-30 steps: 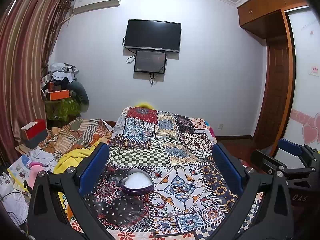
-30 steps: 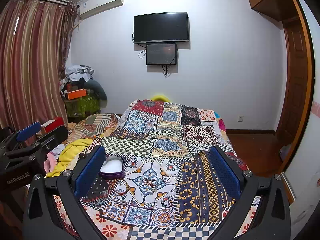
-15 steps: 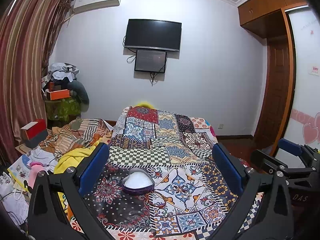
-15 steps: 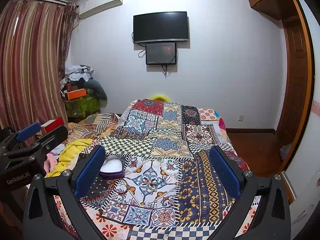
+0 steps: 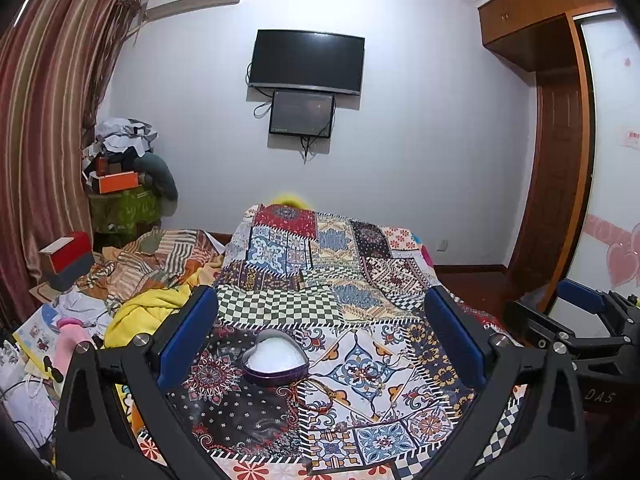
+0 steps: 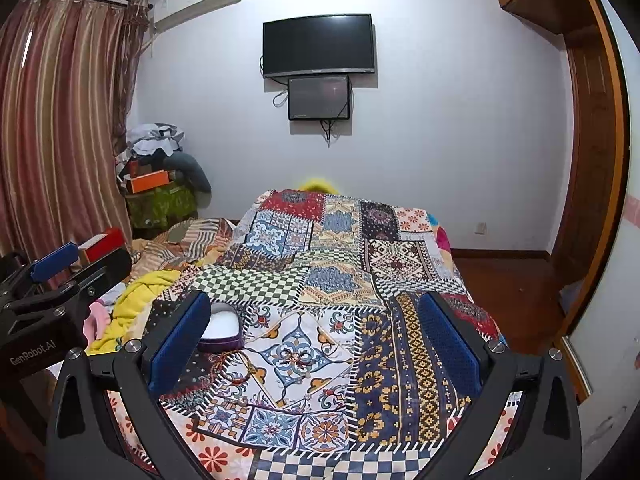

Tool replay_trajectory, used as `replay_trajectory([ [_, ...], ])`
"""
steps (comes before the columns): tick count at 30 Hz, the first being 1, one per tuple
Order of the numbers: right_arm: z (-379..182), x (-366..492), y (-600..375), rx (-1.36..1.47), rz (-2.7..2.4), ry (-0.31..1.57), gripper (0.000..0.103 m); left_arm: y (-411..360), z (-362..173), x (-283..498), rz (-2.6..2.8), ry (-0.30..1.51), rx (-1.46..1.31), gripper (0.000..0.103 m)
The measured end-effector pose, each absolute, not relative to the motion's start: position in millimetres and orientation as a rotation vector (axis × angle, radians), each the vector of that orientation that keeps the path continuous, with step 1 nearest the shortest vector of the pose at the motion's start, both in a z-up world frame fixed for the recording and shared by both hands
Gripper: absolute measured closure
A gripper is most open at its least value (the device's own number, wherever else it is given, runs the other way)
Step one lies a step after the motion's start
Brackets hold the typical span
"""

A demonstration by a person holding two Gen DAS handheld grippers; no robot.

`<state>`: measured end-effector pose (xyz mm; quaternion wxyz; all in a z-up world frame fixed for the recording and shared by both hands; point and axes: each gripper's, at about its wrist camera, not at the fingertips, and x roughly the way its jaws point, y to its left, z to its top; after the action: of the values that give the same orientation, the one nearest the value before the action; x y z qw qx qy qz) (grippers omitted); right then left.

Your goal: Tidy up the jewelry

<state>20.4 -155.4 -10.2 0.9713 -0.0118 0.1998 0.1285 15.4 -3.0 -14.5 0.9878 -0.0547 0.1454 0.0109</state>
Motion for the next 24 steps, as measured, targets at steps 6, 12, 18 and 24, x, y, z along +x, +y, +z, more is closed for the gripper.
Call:
replay_trajectory([
  [6, -22.7, 34.3, -156.4, -0.031, 0.242, 0.459, 0.000, 2.0, -31.5, 35.8, 0.036, 0.362, -0.119, 0.000],
  [12, -52.1, 57.7, -165.6, -0.066, 0.195, 0.559, 0.000, 11.3, -65.6, 67.0, 0.067, 0.495, -0.107, 0.000],
  [18, -94.5, 83.0, -176.9, -0.091, 0.187, 0.704, 0.000, 18.4, -113.1, 95.9, 0.055, 0.667, -0.096, 0.000],
  [24, -125.7, 96.8, -176.6, -0.123, 0.221, 0.794, 0.000, 10.7, -153.7, 112.6, -0.004, 0.793, -0.074, 0.000],
])
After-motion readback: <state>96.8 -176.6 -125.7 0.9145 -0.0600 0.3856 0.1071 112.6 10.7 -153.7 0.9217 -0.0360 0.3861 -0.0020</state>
